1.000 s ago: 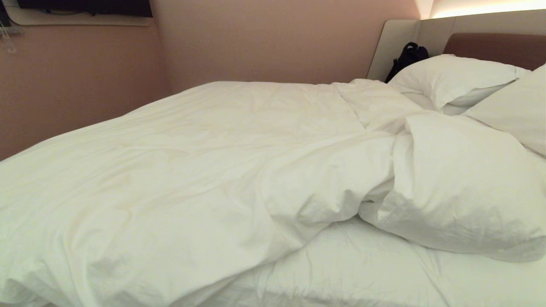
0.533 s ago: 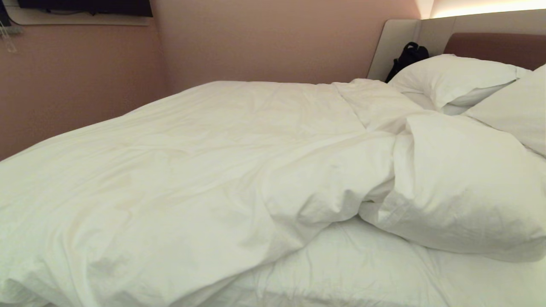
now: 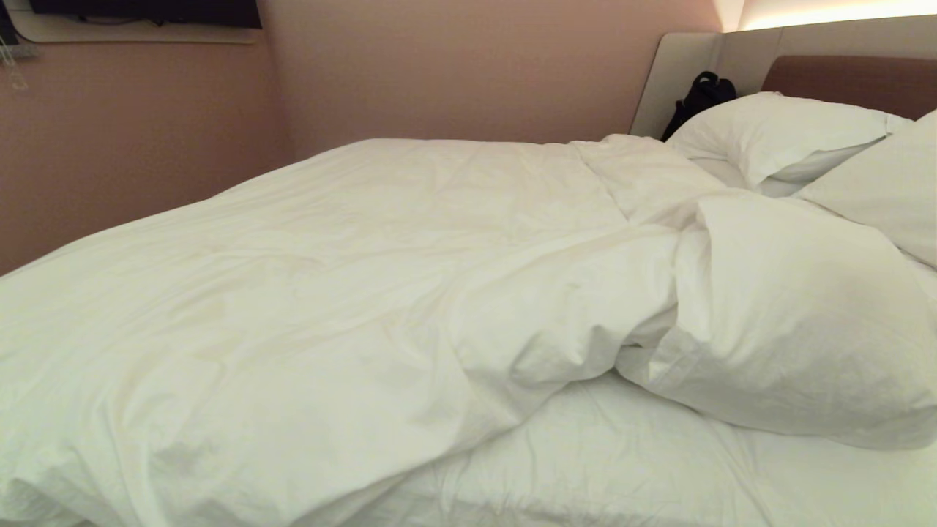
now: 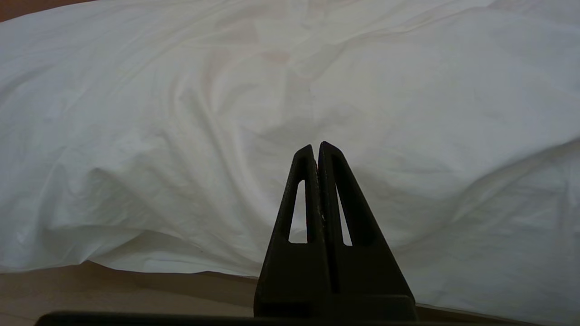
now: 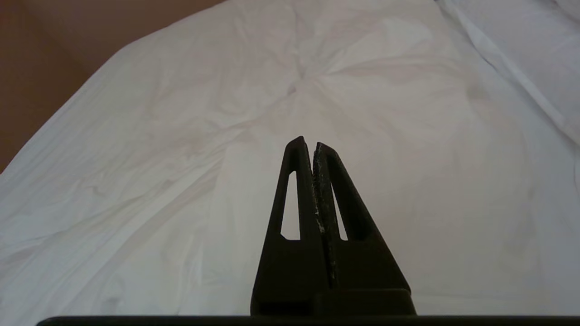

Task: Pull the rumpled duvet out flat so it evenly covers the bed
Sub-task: Hold the folded corner of the quilt

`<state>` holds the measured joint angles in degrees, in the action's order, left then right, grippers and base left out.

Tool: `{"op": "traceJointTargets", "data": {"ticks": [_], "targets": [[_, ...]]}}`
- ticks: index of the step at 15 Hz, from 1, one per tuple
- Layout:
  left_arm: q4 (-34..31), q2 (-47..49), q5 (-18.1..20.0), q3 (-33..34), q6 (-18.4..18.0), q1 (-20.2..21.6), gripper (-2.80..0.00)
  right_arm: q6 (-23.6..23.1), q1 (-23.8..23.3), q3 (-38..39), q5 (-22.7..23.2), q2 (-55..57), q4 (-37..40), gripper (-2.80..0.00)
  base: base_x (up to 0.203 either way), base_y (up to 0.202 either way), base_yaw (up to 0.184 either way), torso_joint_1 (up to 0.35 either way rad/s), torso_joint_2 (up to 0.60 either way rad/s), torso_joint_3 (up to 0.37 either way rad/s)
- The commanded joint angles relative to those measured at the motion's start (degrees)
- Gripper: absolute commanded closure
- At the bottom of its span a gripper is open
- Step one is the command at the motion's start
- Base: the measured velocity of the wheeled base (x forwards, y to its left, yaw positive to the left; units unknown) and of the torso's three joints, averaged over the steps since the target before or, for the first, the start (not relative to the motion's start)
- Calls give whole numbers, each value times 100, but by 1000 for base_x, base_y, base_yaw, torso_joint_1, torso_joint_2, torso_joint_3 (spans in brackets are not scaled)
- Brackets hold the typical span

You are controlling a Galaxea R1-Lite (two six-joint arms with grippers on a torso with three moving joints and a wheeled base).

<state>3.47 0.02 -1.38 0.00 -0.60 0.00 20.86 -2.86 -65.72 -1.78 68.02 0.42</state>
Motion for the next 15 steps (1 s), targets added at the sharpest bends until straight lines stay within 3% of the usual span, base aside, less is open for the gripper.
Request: {"op": "traceJointTargets", "data": {"ticks": [1, 7, 11, 15], "targets": [[4, -2, -3, 0, -2, 0, 0, 268, -54, -337, -39, 519, 2907, 0, 0, 0, 0, 0, 0, 0], [4, -2, -3, 0, -2, 0, 0, 362, -288, -1026, -2, 1092, 3898, 0, 0, 0, 0, 0, 0, 0], [4, -2, -3, 0, -2, 0, 0, 295, -733, -1998, 2, 1643, 4463, 0, 0, 0, 0, 0, 0, 0], [4, -2, -3, 0, -2, 0, 0, -223, -953, -2139, 111, 1670, 4491, 0, 0, 0, 0, 0, 0, 0]]}}
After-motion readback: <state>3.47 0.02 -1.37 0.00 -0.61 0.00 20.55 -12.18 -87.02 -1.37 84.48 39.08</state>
